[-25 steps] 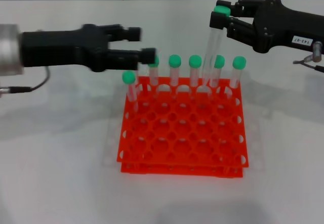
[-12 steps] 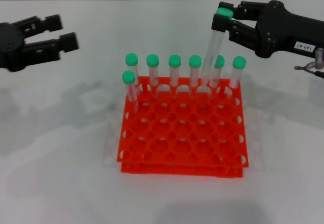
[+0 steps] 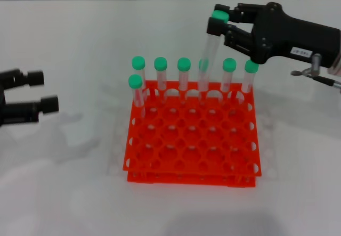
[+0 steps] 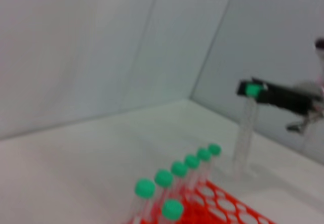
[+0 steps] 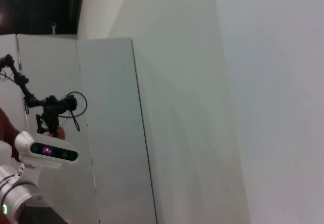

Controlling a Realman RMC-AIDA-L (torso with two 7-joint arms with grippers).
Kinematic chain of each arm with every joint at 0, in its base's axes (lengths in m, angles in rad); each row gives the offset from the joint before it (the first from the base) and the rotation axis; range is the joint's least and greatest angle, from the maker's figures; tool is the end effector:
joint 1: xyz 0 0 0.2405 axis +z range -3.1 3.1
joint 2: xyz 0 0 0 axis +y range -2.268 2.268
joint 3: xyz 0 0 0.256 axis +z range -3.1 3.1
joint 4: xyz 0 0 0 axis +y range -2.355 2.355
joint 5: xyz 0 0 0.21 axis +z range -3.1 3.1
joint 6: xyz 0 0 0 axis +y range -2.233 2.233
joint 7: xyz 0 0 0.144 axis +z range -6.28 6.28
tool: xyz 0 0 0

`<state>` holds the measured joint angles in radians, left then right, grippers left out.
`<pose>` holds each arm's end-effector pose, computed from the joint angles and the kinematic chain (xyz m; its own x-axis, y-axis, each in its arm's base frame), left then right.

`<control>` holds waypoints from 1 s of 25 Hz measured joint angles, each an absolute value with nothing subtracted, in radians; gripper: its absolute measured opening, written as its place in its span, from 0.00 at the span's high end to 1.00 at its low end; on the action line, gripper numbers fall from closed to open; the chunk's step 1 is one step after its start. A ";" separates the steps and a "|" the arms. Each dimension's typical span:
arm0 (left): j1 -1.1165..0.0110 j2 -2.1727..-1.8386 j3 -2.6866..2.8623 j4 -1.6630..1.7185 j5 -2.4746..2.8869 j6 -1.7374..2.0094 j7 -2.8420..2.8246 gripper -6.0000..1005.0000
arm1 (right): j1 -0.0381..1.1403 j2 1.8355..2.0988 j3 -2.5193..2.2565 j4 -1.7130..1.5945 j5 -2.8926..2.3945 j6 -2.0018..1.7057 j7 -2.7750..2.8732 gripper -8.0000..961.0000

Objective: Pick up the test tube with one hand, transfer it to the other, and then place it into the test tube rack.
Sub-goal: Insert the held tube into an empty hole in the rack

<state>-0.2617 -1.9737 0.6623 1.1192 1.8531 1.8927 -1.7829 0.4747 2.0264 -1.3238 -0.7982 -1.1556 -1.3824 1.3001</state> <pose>-0.2827 0.2664 0.1196 0.7242 0.4506 0.5220 0.5849 -0.8024 -0.1188 0.1675 0.3501 0.0064 0.6473 -0.0544 -0.7603 -0.2862 -0.9418 -0.1763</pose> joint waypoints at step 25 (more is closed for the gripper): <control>-0.275 -1.974 0.670 1.110 1.979 1.961 -1.654 0.12 | 0.497 2.028 -1.690 -0.758 -0.788 -1.151 0.975 0.71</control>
